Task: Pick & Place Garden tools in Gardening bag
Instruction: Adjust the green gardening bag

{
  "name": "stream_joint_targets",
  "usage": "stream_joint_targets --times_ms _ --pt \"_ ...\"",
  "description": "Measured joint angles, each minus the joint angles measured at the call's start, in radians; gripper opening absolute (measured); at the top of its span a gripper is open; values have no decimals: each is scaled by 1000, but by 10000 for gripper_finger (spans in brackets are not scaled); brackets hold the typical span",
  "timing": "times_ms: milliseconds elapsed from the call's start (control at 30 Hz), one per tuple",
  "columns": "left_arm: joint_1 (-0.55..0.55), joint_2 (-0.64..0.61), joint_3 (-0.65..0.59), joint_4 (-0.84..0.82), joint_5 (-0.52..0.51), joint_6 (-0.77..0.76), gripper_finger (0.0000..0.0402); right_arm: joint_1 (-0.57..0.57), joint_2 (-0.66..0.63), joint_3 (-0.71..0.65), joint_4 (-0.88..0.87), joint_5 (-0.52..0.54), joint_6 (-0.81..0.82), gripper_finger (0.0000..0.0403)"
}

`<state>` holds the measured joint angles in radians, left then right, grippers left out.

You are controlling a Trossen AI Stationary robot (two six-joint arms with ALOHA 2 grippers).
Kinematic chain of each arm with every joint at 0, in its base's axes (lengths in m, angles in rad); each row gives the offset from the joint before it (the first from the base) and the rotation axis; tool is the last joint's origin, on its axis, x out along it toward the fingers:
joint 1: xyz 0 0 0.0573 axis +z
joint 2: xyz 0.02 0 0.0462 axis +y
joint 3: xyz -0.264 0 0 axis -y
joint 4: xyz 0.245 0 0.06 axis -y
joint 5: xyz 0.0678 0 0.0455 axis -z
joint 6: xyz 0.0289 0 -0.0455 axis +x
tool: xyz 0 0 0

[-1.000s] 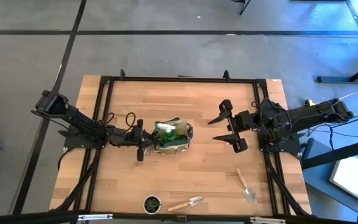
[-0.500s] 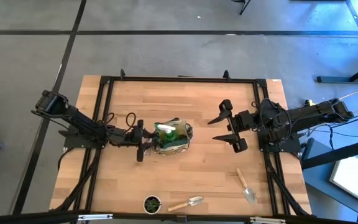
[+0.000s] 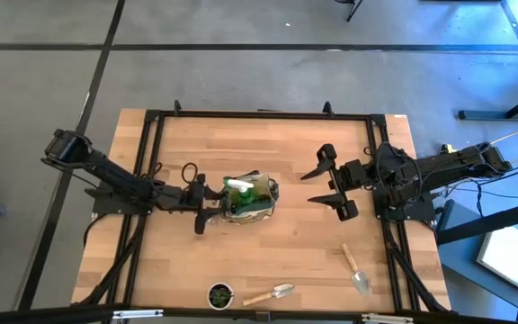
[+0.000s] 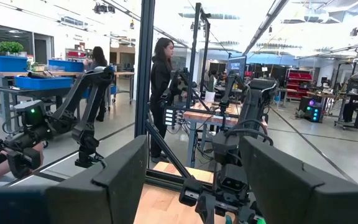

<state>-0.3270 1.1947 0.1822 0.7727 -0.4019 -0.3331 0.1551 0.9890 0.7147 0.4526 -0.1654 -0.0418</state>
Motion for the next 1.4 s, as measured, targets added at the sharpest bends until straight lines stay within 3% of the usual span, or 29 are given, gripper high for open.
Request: stream_joint_targets --times_ms 333,567,733,867,1133,1400 --pt "-80 -146 0 -97 -84 22 192 0 0 0 0 12 0 259" --pt "-137 -268 0 -290 -163 -20 191 0 0 0 0 12 0 259" --pt "-179 -358 0 -328 -183 -17 191 0 0 0 0 13 0 259" --pt "-203 -393 0 -240 -174 55 191 0 0 0 0 16 -11 259" --pt "-242 -380 0 -6 17 196 191 -1 0 0 10 16 -12 259" --pt "-239 -377 0 145 89 270 191 -1 0 0 18 16 -1 259"
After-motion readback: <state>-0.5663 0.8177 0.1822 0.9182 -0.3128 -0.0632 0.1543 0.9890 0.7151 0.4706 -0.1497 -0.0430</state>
